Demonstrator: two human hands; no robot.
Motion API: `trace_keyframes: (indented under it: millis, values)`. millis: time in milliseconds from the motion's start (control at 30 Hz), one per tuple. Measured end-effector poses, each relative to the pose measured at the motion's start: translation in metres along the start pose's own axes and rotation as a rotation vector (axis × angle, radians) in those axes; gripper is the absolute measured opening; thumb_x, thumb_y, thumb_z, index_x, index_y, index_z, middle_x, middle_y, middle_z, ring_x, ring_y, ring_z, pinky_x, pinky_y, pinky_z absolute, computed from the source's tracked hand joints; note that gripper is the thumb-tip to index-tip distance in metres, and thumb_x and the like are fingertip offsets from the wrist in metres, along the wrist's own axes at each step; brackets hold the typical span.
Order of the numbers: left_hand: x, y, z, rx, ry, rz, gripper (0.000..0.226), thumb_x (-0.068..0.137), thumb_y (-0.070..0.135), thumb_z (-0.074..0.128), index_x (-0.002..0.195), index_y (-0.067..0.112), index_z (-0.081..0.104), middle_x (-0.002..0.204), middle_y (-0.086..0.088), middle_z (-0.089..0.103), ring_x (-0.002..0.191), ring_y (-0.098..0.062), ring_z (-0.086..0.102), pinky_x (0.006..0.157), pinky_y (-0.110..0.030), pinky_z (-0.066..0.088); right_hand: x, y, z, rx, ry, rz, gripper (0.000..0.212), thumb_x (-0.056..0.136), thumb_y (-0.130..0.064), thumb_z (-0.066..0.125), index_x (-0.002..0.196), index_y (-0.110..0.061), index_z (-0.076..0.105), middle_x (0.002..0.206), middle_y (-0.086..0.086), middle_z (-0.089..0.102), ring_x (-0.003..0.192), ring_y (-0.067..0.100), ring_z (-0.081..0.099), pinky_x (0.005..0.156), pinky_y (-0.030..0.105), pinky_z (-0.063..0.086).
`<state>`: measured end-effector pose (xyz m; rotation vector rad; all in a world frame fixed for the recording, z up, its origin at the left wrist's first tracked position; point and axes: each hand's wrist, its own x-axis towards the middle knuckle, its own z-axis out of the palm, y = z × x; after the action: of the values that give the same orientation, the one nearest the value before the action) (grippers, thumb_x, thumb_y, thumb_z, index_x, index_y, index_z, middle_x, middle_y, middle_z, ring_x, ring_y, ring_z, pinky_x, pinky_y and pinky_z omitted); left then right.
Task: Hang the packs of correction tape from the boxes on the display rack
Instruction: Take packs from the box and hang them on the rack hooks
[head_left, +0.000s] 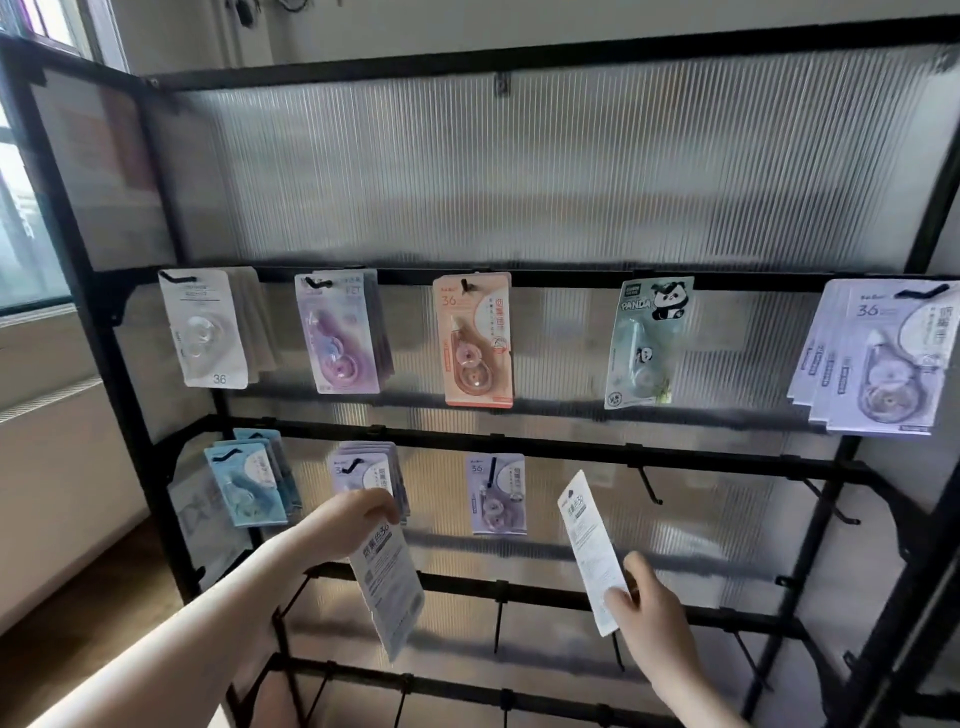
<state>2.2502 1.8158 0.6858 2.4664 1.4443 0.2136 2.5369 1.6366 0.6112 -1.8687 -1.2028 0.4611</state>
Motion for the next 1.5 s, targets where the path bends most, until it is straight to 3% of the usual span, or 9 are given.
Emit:
trace_keyframes:
  millis: [133,333,467,633,800,967,1233,1367,1500]
  values:
    - [-0.001,-0.002,0.003,-0.02,-0.03,0.0,0.038,0.096,0.012,0.037,0.074,0.039,0.051,0.101,0.004,0.053,0.088,-0.015,0.054,0.068,-0.019,0.042,0.002,-0.009,0.006,0.424,-0.013,0.152,0.022,0.077,-0.022,0.05,0.087,-0.003,0.045,0.09,0.007,0.066,0.076,0.024,0.063,0.045,0.019,0.041]
    - [0.001,0.005,0.011,-0.006,-0.093,0.044,0.034,0.095,0.005,0.036,0.086,0.025,0.062,0.099,0.007,0.051,0.088,-0.011,0.049,0.058,-0.006,0.038,0.004,-0.029,0.021,0.598,-0.115,0.141,0.036,0.064,-0.025,0.046,0.095,-0.008,0.054,0.094,0.008,0.066,0.086,0.021,0.064,0.061,0.031,0.05]
    - [0.001,0.006,0.009,-0.028,-0.081,0.052,0.035,0.095,0.005,0.036,0.083,0.027,0.061,0.098,0.008,0.051,0.087,-0.009,0.049,0.061,-0.009,0.038,0.009,-0.025,0.027,0.587,-0.125,0.171,0.009,0.078,-0.006,0.053,0.083,-0.003,0.047,0.095,0.008,0.068,0.094,0.025,0.063,0.076,0.045,0.052]
    - [-0.002,0.0,0.006,-0.028,-0.063,0.038,0.04,0.095,0.004,0.035,0.083,0.031,0.061,0.1,0.006,0.051,0.082,-0.01,0.049,0.061,-0.014,0.038,0.012,-0.015,0.03,0.714,-0.246,0.292,0.043,0.075,0.016,0.054,0.106,-0.013,0.05,0.107,0.006,0.065,0.102,0.026,0.061,0.086,0.048,0.052]
    - [-0.006,-0.002,0.007,-0.008,-0.086,-0.015,0.038,0.097,0.006,0.034,0.096,0.027,0.065,0.098,0.006,0.051,0.073,-0.008,0.05,0.05,-0.01,0.039,0.005,-0.013,0.028,0.819,-0.385,0.363,0.04,0.081,0.013,0.048,0.11,-0.013,0.056,0.11,0.007,0.067,0.102,0.023,0.06,0.071,0.034,0.051]
    - [-0.009,-0.005,0.008,0.013,-0.107,-0.016,0.039,0.097,0.008,0.034,0.09,0.037,0.06,0.106,0.005,0.054,0.088,-0.016,0.057,0.061,-0.02,0.046,0.007,-0.015,0.028,0.934,-0.345,0.449,0.031,0.087,0.004,0.041,0.103,-0.016,0.058,0.111,0.008,0.064,0.101,0.029,0.059,0.092,0.049,0.046]
    - [-0.012,-0.004,0.006,0.029,-0.096,-0.007,0.035,0.097,0.01,0.035,0.1,0.03,0.063,0.105,0.006,0.053,0.08,-0.011,0.052,0.049,-0.011,0.04,0.005,-0.023,0.022,1.103,-0.258,0.438,0.036,0.087,0.004,0.039,0.104,-0.022,0.057,0.105,0.003,0.064,0.099,0.025,0.059,0.075,0.039,0.051]
    - [-0.009,-0.006,0.006,0.038,-0.052,-0.039,0.032,0.097,0.011,0.037,0.103,0.03,0.061,0.099,0.002,0.055,0.075,-0.012,0.051,0.05,-0.012,0.039,0.006,-0.018,0.022,1.043,-0.31,0.44,0.023,0.09,-0.022,0.052,0.113,-0.022,0.057,0.113,0.008,0.064,0.103,0.026,0.059,0.079,0.042,0.051]
    - [-0.01,-0.002,0.001,-0.026,-0.05,-0.05,0.031,0.094,0.009,0.042,0.089,0.033,0.061,0.099,0.004,0.057,0.08,-0.012,0.054,0.057,-0.012,0.042,0.008,-0.011,0.021,1.038,-0.422,0.451,0.054,0.076,-0.062,0.046,0.117,-0.028,0.055,0.117,0.003,0.061,0.112,0.025,0.054,0.077,0.04,0.049]
